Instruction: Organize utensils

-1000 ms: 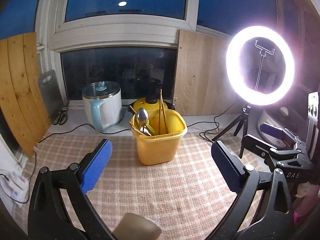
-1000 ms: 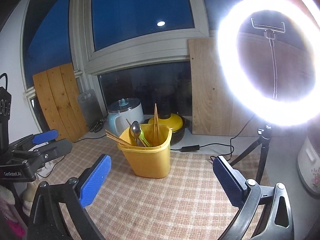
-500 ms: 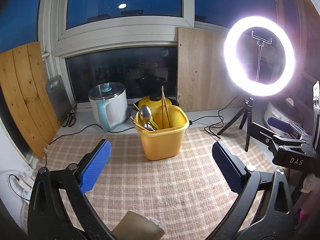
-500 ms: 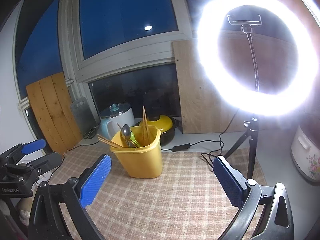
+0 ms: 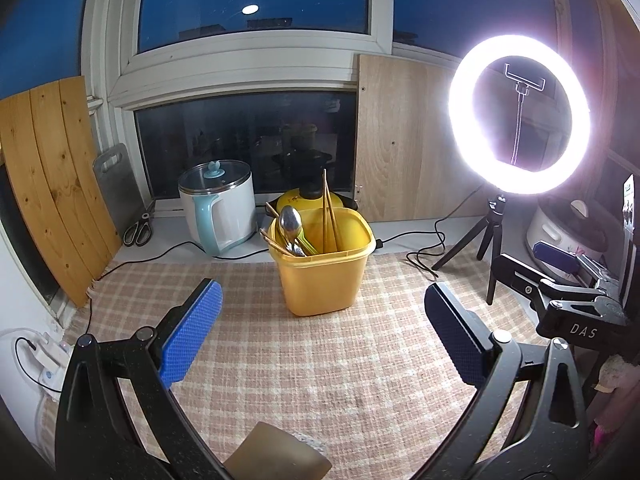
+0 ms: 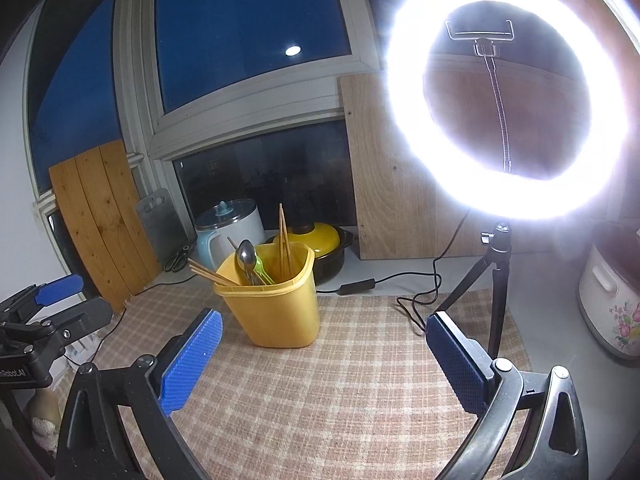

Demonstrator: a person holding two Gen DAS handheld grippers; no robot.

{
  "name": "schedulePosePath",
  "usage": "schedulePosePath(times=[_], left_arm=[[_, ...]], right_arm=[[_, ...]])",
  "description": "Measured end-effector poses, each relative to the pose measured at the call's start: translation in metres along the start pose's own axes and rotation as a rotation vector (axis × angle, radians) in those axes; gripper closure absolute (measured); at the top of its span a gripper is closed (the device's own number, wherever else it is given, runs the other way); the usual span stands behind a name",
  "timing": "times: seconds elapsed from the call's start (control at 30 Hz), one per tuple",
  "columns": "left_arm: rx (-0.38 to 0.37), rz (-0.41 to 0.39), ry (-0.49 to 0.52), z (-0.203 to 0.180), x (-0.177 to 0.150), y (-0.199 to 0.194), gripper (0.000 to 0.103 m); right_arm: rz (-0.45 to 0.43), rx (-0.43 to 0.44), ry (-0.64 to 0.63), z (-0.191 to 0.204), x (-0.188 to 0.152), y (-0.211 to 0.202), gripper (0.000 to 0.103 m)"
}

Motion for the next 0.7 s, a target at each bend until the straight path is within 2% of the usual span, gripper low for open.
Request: schedulePosePath(times=[0.7], left_arm=[[0.004,-0.002,-0.007,-0.0015,0.0005,-0.0017,0.0]], right_arm=[[0.006,0.002,0.011,-0.0036,0.0001,0.0048,0.0]])
Point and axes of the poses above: each gripper's, at about its wrist camera, not at the fingertips, and y roughly the way its jaws point, z to its left, x to its top, the point moved 8 cm from there along y, roughly the way its jaws point, and after that the axes turned 7 degrees about -x, right-handed, at the moved point
